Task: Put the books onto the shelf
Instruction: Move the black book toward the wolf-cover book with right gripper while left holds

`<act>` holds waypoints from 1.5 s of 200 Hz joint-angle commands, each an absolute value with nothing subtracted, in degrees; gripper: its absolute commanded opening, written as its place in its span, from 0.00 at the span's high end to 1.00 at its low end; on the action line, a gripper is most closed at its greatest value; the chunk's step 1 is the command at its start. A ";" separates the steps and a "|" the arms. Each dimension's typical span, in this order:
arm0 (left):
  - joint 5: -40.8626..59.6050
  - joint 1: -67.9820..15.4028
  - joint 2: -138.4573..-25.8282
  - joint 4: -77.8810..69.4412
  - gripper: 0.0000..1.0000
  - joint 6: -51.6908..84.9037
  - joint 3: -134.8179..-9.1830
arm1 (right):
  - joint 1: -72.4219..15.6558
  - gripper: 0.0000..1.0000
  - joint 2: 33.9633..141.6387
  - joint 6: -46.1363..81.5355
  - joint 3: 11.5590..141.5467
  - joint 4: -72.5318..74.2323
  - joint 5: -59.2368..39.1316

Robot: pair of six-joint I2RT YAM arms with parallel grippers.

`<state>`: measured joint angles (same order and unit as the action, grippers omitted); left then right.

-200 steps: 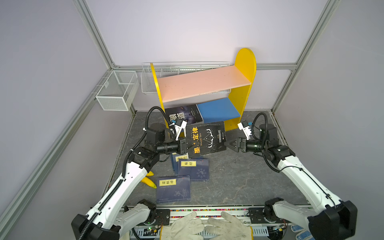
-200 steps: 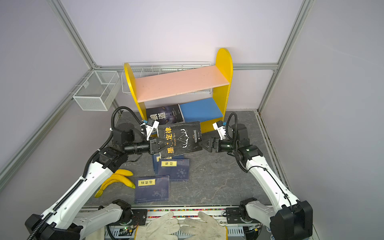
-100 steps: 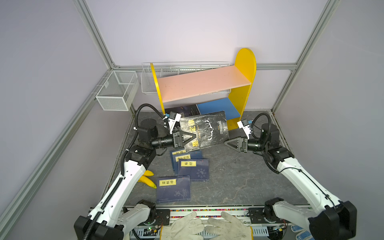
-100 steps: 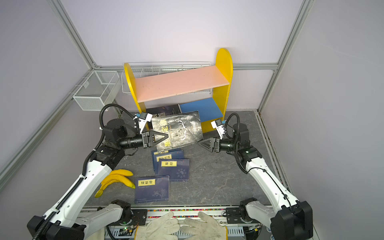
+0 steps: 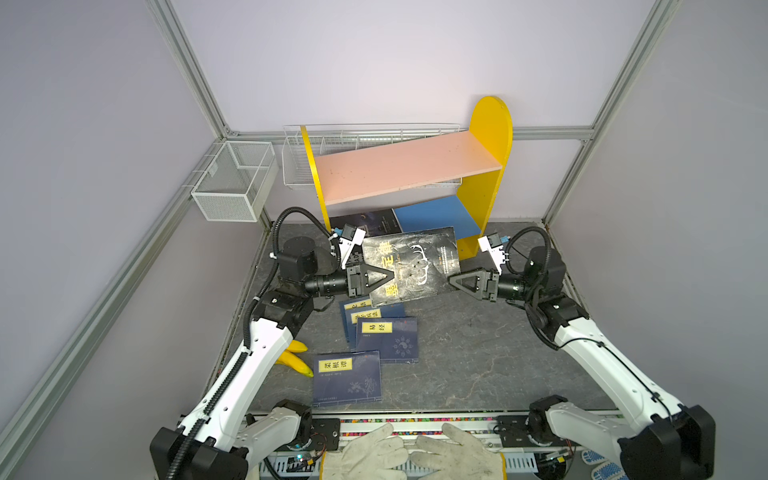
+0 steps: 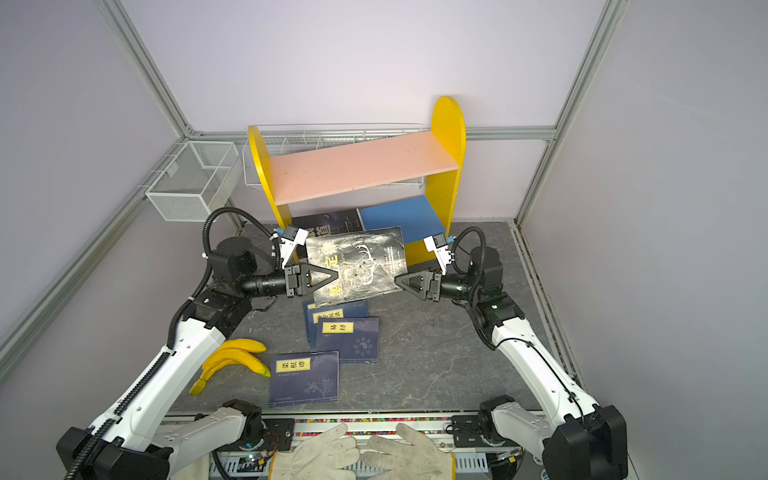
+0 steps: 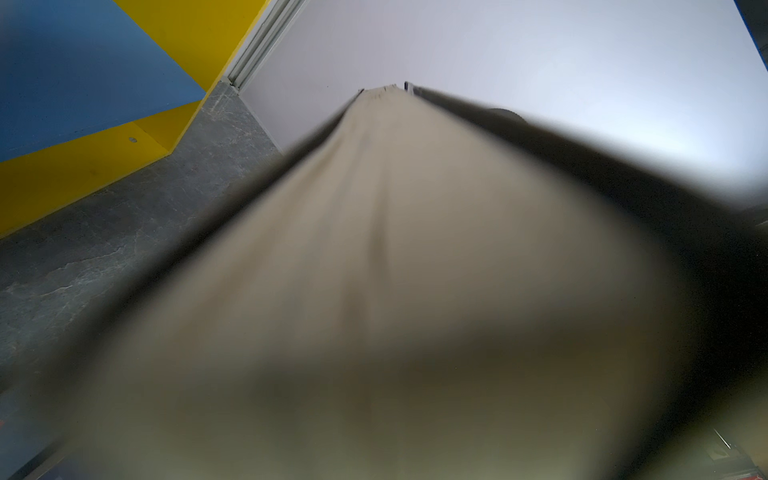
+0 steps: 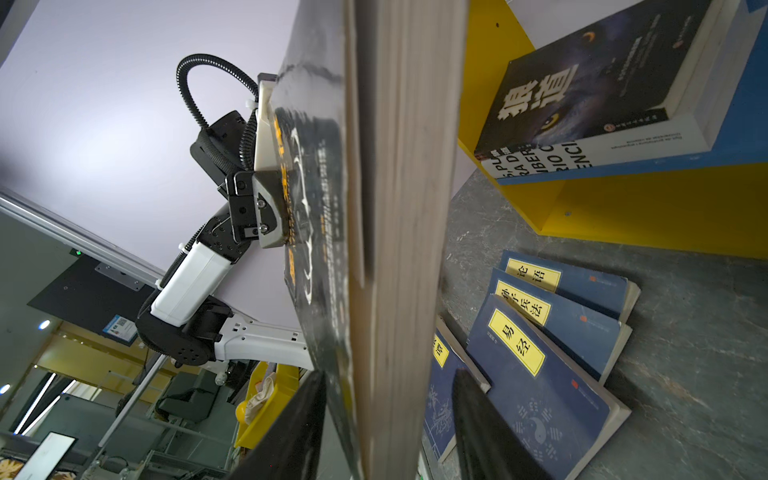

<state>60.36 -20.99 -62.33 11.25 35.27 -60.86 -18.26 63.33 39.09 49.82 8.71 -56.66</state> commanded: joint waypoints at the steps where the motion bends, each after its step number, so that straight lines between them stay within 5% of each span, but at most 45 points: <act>1: 62.63 -20.90 -62.37 8.75 1.00 33.19 -63.35 | -19.54 0.52 64.74 41.33 49.99 12.90 -57.78; 54: 58.98 -20.84 -63.69 11.73 1.00 30.62 -65.70 | -20.99 0.70 66.17 41.36 49.99 11.17 -55.66; 93: 42.00 -20.88 -63.99 23.28 1.00 24.60 -69.79 | -21.01 0.83 68.38 41.88 52.97 11.39 -52.81; 132: 24.20 -20.77 -63.68 29.68 0.81 23.02 -73.34 | -21.16 0.89 76.13 46.13 57.75 17.53 -50.62; 161: 11.76 -19.19 -65.85 35.07 0.45 22.50 -76.98 | -21.53 0.93 84.13 46.49 66.63 17.05 -48.69; 188: 4.55 -18.01 -64.92 35.63 0.29 22.50 -76.29 | -21.49 0.93 89.93 47.22 71.92 17.77 -48.42; 260: 5.20 -12.96 -57.85 31.51 0.00 20.87 -65.15 | -21.95 0.93 103.14 50.03 83.75 20.87 -53.63; 300: 13.68 -10.28 -57.68 27.20 0.01 21.40 -61.09 | -23.43 0.92 108.68 40.41 93.64 5.99 -52.40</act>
